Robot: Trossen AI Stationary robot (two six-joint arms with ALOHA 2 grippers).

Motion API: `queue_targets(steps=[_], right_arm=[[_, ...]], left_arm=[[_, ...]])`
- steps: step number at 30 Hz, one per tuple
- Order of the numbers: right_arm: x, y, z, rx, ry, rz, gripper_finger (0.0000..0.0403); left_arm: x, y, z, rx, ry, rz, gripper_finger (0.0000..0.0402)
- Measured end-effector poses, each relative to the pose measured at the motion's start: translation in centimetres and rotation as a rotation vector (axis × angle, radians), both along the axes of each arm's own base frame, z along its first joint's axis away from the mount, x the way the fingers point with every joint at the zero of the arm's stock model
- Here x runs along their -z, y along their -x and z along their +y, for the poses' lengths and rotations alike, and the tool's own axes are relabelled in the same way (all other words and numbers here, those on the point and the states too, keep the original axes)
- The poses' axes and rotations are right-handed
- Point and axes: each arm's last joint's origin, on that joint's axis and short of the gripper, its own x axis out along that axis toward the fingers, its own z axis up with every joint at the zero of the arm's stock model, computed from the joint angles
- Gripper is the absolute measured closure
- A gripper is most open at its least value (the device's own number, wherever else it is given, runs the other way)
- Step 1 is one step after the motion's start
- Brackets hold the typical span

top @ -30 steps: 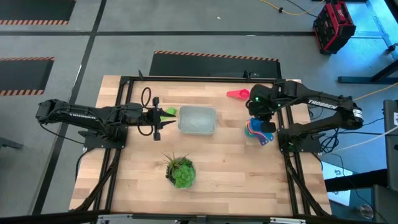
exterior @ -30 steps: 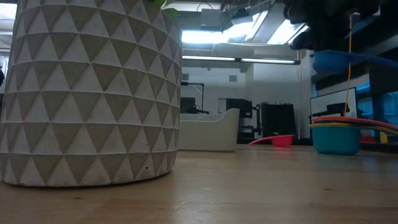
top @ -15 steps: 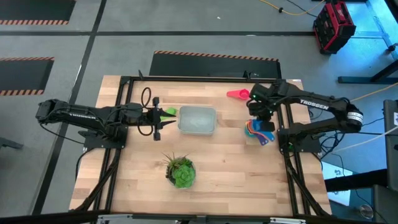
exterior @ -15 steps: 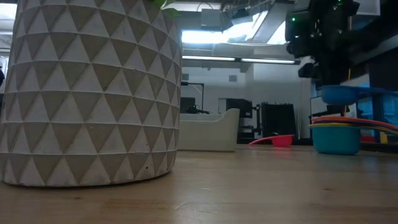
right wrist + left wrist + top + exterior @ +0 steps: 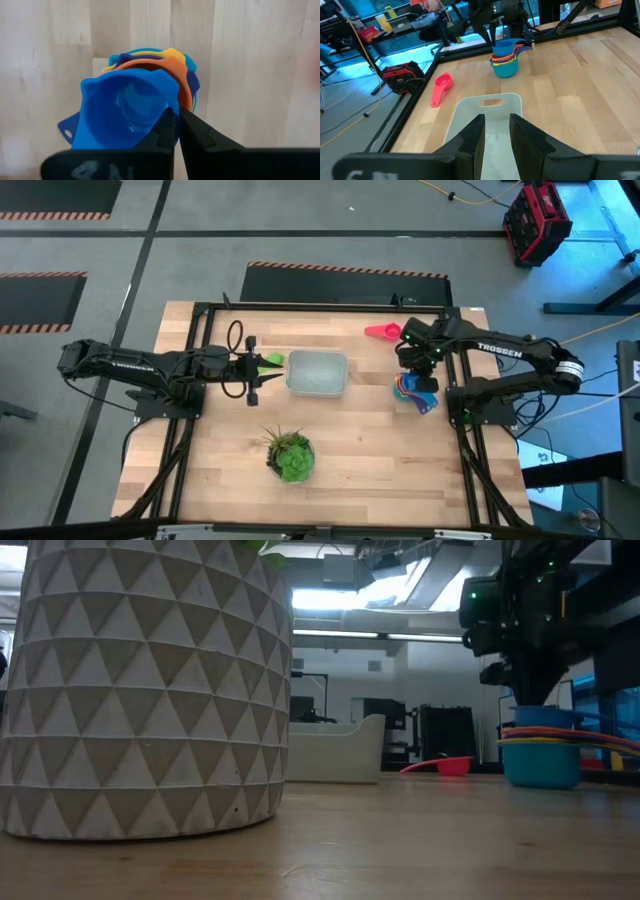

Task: Nest measuring cups in basket
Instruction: Stack the blue measuring cup on top of the the orange measuring cup

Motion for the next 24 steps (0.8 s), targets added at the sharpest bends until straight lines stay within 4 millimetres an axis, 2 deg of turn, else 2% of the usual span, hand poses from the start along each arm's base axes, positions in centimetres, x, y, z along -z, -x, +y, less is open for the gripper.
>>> queue_targets(steps=[13,24], right_arm=[[0.77,0.04,0.02,0.000,0.004,-0.006,0.0382],[0.74,-0.12,-0.06,0.003,0.012,-0.023,0.0349]], left_arm=[[0.00,0.00,0.00,0.000,0.000,0.000,0.0319],[0.00,0.00,0.00,0.000,-0.001,0.000,0.0319]])
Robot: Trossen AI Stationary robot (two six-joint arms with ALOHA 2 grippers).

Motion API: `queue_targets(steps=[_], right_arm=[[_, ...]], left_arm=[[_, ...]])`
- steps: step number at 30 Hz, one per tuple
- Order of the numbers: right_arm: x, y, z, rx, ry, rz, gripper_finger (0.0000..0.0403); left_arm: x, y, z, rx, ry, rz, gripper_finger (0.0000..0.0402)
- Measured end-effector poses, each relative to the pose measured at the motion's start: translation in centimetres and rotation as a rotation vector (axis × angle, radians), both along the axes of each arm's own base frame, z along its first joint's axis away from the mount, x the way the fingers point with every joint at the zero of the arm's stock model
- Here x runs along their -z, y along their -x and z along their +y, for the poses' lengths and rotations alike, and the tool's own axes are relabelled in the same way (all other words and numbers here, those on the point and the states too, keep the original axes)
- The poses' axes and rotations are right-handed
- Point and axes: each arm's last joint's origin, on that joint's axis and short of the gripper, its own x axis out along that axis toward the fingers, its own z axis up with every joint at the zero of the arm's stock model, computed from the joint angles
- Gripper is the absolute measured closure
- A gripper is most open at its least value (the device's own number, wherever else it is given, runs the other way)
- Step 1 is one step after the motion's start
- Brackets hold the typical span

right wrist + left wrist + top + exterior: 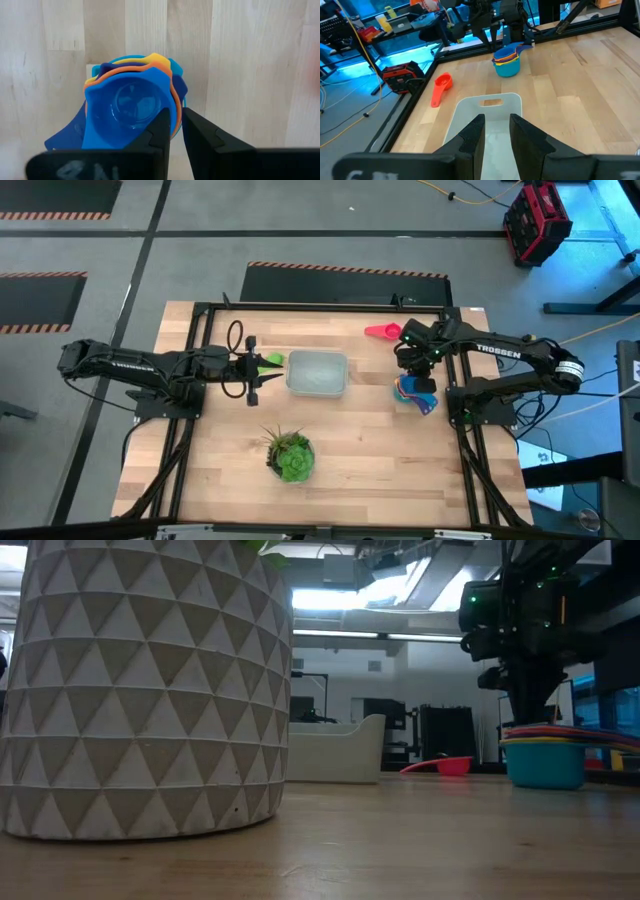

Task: Nest measuring cups in basket
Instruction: Stack the blue measuring cup on top of the the orange measuring cup, then stack the red measuring cup on top of the the blue measuring cup

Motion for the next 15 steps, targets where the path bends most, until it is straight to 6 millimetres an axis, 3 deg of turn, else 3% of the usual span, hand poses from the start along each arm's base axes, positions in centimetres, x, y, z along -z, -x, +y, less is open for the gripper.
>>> queue_targets(steps=[15], right_arm=[[-0.01,-0.05,-0.03,0.000,0.003,-0.005,0.0348]], left_arm=[[0.00,0.00,0.00,0.000,0.000,0.000,0.0319]])
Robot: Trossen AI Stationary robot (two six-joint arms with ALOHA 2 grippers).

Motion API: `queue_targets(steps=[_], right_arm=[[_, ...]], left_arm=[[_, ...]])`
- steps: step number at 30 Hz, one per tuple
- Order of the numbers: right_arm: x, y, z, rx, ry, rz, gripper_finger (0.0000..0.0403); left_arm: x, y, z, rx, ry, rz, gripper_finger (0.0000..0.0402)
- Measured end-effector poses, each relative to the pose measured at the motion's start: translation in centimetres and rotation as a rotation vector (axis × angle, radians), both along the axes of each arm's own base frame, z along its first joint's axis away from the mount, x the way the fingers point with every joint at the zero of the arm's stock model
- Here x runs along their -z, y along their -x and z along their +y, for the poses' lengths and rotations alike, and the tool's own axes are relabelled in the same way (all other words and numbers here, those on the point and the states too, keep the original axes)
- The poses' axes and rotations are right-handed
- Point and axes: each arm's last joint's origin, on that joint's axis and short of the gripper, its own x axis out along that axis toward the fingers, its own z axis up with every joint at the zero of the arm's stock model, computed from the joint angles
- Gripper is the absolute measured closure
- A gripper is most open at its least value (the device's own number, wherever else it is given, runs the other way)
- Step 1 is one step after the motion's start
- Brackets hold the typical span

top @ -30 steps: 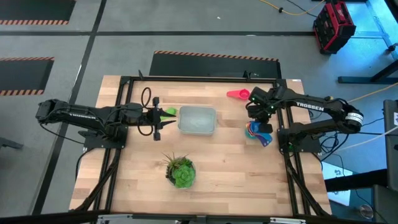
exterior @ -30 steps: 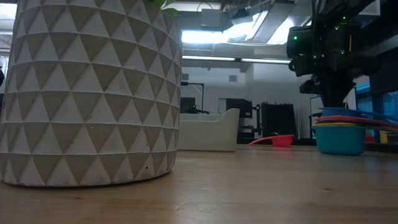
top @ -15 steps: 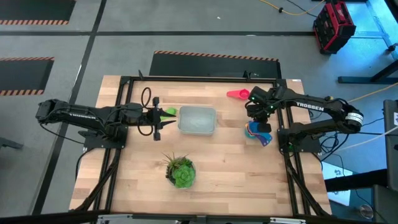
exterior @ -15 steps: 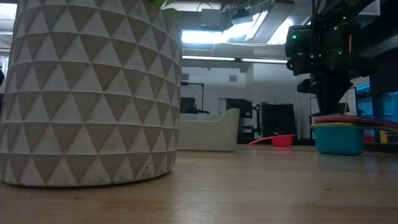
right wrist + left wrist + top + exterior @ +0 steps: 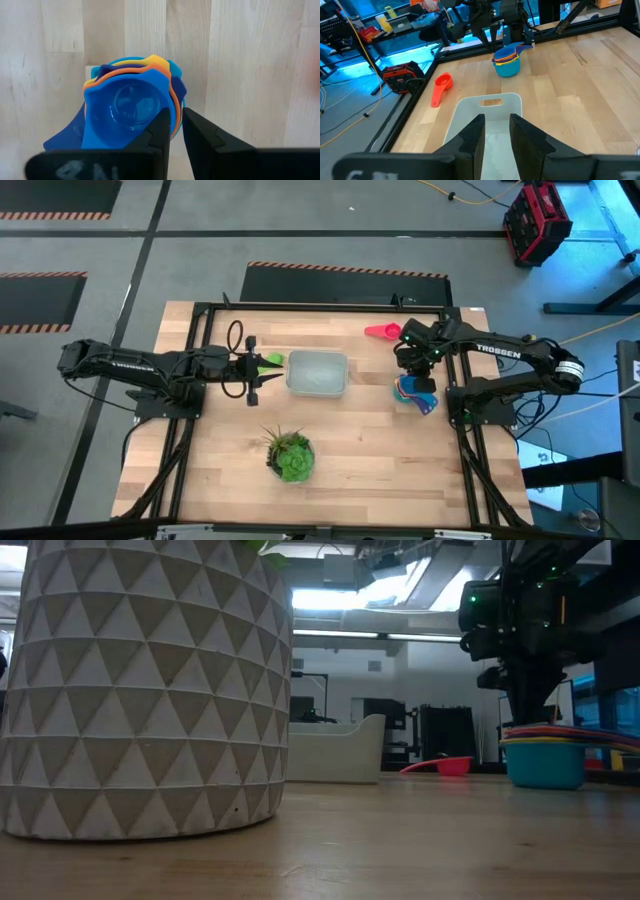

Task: Nest measuring cups in basket
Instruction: Stack the red measuring cup on top of the the blue measuring cup

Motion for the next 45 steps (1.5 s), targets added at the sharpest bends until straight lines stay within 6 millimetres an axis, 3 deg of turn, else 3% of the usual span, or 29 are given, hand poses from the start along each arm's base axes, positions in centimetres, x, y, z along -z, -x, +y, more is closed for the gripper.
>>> queue_targets(steps=[12,33,40,45], right_arm=[[-0.4,0.2,0.1,0.001,-0.012,0.025,0.0347],[-8.5,-1.8,-1.0,0.001,0.102,-0.186,0.0347],[-10.1,-2.4,-1.4,0.011,0.162,-0.274,0.0347],[-10.4,-2.6,-1.9,0.130,0.263,-0.268,0.0347]], left_arm=[[0.0,0.0,0.0,0.000,0.000,0.000,0.0319],[0.0,0.0,0.0,0.000,0.000,0.000,0.0319],[0.0,0.0,0.0,-0.001,0.000,0.000,0.0319],[0.0,0.0,0.0,0.000,0.000,0.000,0.0319]])
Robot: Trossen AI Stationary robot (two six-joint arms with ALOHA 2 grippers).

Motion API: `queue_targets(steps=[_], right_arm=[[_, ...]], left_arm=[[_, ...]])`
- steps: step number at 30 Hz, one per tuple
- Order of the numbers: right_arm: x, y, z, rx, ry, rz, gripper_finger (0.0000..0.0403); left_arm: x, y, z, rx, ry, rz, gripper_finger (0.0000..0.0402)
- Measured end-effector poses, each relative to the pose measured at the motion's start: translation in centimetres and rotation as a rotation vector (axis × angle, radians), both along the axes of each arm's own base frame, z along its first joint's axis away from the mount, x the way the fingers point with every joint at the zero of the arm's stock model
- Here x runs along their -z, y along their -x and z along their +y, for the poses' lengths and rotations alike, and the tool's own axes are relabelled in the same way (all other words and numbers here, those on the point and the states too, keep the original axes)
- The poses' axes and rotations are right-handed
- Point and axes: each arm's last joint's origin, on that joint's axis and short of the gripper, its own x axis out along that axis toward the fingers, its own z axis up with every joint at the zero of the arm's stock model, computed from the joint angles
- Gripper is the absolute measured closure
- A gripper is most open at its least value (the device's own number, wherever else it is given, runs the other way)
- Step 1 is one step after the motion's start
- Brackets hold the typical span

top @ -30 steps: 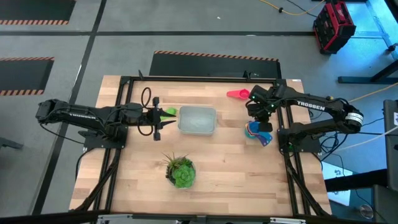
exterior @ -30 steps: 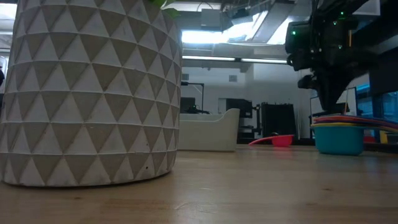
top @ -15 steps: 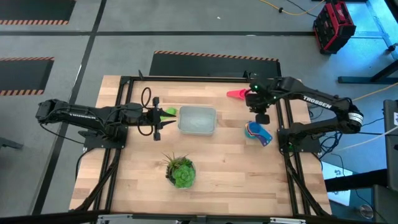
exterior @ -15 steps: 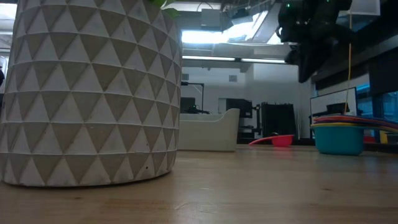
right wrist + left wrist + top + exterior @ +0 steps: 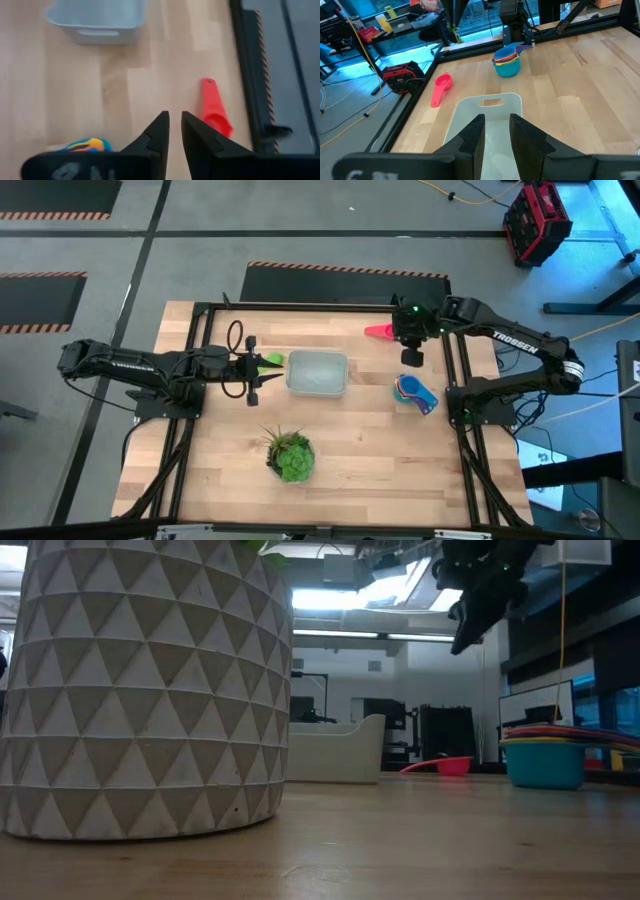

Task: Nest measuring cups in basket
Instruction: Stack the red measuring cup on top of the the blue measuring cup

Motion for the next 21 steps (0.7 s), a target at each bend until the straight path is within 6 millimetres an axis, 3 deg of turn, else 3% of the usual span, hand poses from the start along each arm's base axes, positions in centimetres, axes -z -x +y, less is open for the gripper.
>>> queue_targets(steps=[9,21], right_arm=[[0.05,0.13,-0.08,0.128,-0.029,-0.007,0.0346],[0.04,0.13,-0.07,0.132,-0.030,-0.008,0.0322]], left_arm=[[0.00,0.00,0.00,0.000,0.000,0.000,0.0319],[0.00,0.00,-0.03,-0.015,0.094,-0.018,0.0319]])
